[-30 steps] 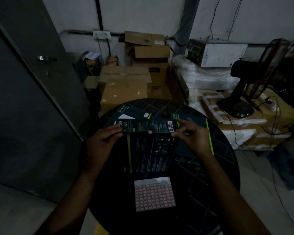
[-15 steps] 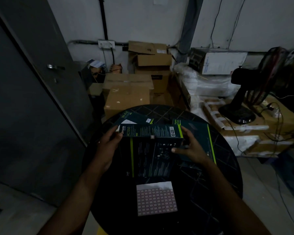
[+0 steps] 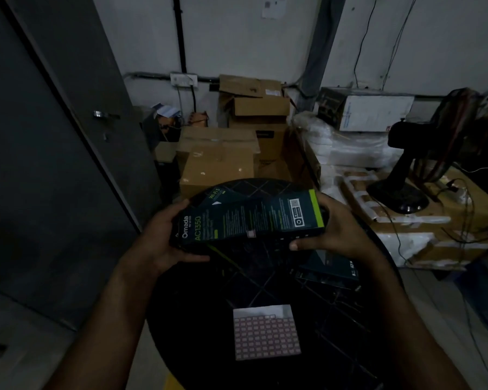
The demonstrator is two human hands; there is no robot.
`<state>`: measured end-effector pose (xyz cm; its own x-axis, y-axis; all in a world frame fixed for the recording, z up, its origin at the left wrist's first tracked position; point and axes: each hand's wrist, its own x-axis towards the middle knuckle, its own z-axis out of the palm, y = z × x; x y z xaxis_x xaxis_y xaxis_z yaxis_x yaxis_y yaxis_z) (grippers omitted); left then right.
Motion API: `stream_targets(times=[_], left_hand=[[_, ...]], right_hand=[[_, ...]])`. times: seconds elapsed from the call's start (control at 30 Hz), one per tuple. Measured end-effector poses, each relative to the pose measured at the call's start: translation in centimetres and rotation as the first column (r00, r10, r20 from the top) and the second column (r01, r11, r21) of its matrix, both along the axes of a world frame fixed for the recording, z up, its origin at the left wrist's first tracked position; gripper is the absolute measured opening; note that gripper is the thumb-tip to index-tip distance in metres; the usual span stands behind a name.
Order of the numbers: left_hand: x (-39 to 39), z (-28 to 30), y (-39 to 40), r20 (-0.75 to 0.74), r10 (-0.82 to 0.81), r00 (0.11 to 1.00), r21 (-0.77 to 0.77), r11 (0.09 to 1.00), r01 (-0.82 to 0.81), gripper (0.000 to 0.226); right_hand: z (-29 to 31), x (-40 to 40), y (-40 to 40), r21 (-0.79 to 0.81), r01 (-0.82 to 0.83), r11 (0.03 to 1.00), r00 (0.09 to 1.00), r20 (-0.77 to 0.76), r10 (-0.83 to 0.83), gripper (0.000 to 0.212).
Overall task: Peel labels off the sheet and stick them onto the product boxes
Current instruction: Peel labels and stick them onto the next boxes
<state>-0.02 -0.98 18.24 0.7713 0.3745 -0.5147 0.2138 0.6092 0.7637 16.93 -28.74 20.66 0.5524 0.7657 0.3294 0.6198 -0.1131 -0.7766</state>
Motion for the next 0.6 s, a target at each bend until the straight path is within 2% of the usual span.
stream_targets(times=[0.07, 0.17, 0.27, 0.33, 0.4, 0.47, 0.5, 0.53, 0.6], left_hand=[[-0.2, 0.6, -0.2, 0.023, 0.000, 1.000, -0.007, 1.000, 0.001, 0.025], [-0.3, 0.7, -0.5, 0.071, 0.031, 0.997, -0.042, 0.999, -0.028, 0.018], [-0.4, 0.0, -0.5, 0.134, 0.046, 0.990, -0.090, 0.995, -0.034, 0.042], [-0.3, -1.0, -0.2, 0.175, 0.052, 0.983, -0.087, 0.996, -0.037, 0.062], [-0.3, -2.0, -0.3, 0.233, 0.050, 0.971, -0.070, 0.997, -0.035, 0.071], [-0.2, -3.0, -0.4, 0.275, 0.026, 0.961, -0.018, 1.000, -0.022, 0.075], [-0.3, -3.6, -0.5, 0.290, 0.011, 0.957, -0.003, 1.000, -0.011, 0.077], [-0.4, -4.1, -0.5, 0.312, 0.004, 0.950, -0.006, 1.000, -0.002, 0.079], [-0.8, -5.2, 0.0, 0.354, 0.001, 0.935, 0.003, 1.000, -0.002, 0.085]], right_hand=[[0.8, -0.4, 0.1, 0.037, -0.017, 0.999, 0.999, 0.029, 0.016, 0.079], [0.3, -0.8, 0.7, 0.064, 0.005, 0.998, 0.983, 0.185, -0.017, 0.078], [-1.2, -0.9, 1.0, 0.130, 0.039, 0.991, 0.952, 0.295, -0.076, 0.065], [-2.7, -1.0, 1.1, 0.114, 0.130, 0.985, 0.945, 0.288, -0.158, 0.057], [-3.9, -1.4, 1.4, 0.074, 0.176, 0.982, 0.963, 0.194, -0.187, 0.064], [-4.5, -1.7, 1.5, 0.102, 0.098, 0.990, 0.995, 0.008, -0.100, 0.079], [-4.8, -1.8, 1.5, 0.143, 0.059, 0.988, 0.991, -0.124, -0.042, 0.080], [-4.9, -1.9, 1.4, 0.184, 0.047, 0.982, 0.962, -0.272, 0.005, 0.074], [-5.2, -1.8, 1.1, 0.247, 0.112, 0.962, 0.802, -0.594, 0.059, 0.072]])
